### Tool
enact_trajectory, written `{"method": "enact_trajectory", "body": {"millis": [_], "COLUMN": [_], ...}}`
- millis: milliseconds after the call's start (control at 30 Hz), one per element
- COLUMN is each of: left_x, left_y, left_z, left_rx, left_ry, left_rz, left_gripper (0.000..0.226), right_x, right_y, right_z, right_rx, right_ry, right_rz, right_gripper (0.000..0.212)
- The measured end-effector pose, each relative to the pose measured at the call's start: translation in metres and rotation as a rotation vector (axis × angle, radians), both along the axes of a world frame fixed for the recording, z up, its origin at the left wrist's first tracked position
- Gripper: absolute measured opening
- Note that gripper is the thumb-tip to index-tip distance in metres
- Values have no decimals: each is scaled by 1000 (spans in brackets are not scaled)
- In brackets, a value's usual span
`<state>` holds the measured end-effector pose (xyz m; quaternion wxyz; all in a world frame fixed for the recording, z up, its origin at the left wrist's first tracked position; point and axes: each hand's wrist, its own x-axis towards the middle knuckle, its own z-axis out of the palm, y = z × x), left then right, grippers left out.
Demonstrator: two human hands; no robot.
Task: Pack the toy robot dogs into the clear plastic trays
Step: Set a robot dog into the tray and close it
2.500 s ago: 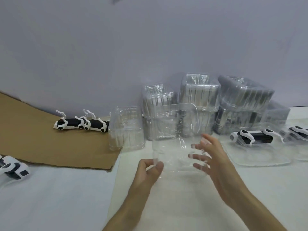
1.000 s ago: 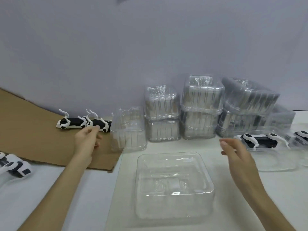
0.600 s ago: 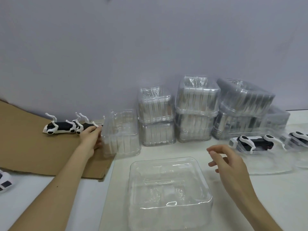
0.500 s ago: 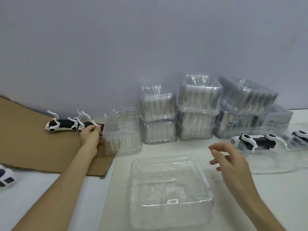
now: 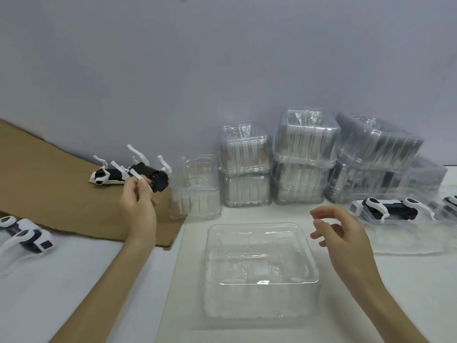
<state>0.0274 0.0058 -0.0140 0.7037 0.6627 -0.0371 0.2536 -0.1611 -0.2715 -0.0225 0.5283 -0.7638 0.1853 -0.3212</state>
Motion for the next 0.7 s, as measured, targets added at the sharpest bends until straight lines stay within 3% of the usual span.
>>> {"method": "enact_trajectory", "body": {"millis": [167, 333, 400, 500, 633, 700], "left_x": [-79, -124, -134, -145, -149, -149], "left_y": [-25, -54, -63, -67, -61, -59], "left_z": [14, 22, 20, 17, 17, 19], "left_rx": [-19, 3, 83, 182, 281, 345], "left_ry": [-137, -182, -213, -225, -254, -274], "left_rz": [-286, -587, -657, -763, -822, -836], "left_gripper": [20, 16, 15, 17, 17, 14], "right_x": [-2, -7, -8, -10, -15, -18], "right_y": [3, 6, 7, 6, 7, 11], "right_z": [0, 11, 17, 21, 29, 31], "right_rx": [50, 342, 545, 755, 672, 590], "right_ry": [-168, -352, -291, -103, -5, -2], "right_rz": [82, 267, 422, 675, 892, 961], "right_gripper": [27, 23, 25, 58, 82, 79]}}
